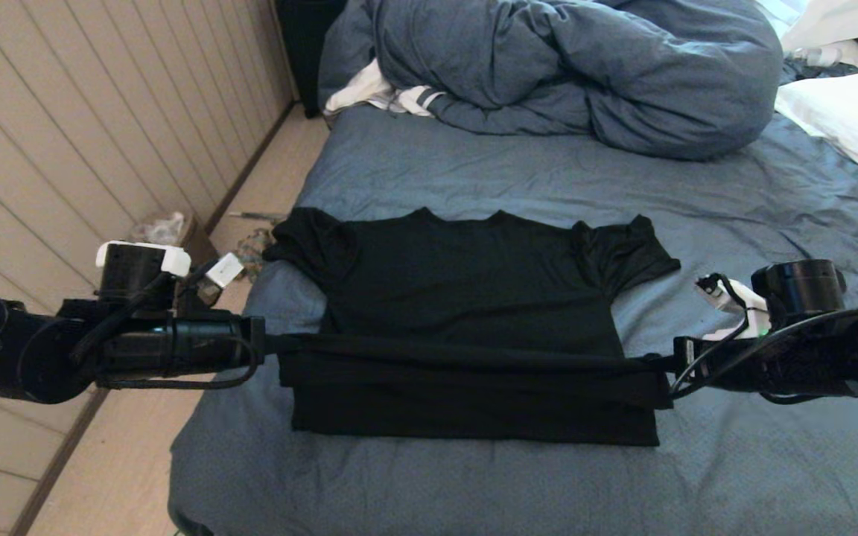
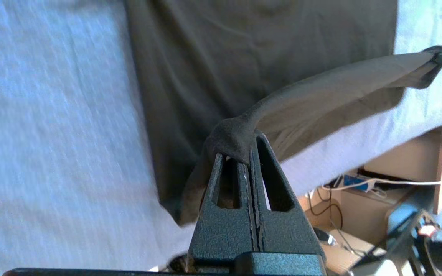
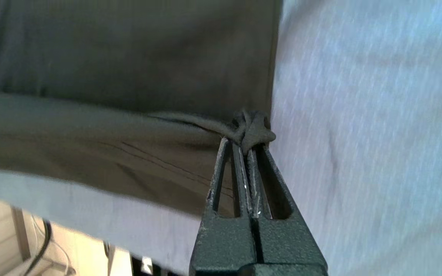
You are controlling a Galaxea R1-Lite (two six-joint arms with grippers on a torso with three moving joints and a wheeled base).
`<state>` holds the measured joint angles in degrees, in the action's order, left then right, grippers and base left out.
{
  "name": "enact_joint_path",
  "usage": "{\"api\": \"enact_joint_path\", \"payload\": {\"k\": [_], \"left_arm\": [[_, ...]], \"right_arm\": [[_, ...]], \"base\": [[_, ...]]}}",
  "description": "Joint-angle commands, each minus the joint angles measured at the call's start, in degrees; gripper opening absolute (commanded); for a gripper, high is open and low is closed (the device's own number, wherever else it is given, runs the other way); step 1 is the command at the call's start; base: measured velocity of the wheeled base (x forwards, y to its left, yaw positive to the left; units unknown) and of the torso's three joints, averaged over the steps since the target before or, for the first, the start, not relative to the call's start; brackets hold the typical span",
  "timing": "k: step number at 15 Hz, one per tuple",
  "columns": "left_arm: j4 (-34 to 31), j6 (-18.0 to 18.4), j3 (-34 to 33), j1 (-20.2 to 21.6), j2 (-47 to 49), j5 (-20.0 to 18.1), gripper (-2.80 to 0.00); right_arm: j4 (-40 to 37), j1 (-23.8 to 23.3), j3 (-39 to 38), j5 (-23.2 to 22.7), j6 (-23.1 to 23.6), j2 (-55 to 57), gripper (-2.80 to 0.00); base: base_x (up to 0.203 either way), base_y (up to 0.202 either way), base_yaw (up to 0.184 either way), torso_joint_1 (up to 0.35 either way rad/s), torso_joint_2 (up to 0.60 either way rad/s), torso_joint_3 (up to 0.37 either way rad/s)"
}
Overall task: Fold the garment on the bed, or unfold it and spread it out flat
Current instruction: Fold the black T-shirt
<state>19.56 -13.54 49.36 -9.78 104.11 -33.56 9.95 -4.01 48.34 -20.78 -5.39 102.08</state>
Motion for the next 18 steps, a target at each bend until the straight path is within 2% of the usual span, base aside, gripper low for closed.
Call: {"api": "enact_joint_path", "payload": {"k": [1,13,14,15,18], "left_arm": [[0.1,-0.1,2.2,0.0,3.5,-0.2,-2.8],[0.1,0.0,11.8,0.0,12.6,-0.1,-2.8],[0.1,0.0,12.2,0.0,13.0,0.1,-2.8],[0.1,-0.2,12.8,0.0,13.6,0.3,0.0],[0.1,-1.6,12.9,0.0,12.8,0.4,0.0]], "right_arm": [[0.1,0.0,2.3,-0.1,-0.4,2.3,-2.8],[0.0,0.1,10.3,0.0,-1.1,8.5,-2.8],[0.0,0.2,10.5,0.1,-1.0,8.7,-0.23],[0.1,0.1,10.5,0.1,-0.9,9.0,0.0],[0.1,-0.1,11.1,0.0,-0.7,9.1,0.0]], "base": [[0.0,0.0,0.0,0.0,0.0,0.0],[0.0,0.0,0.0,0.0,0.0,0.0],[0.0,0.0,0.0,0.0,0.0,0.0],[0.0,0.0,0.0,0.0,0.0,0.0],[0.0,0.0,0.0,0.0,0.0,0.0]]}}
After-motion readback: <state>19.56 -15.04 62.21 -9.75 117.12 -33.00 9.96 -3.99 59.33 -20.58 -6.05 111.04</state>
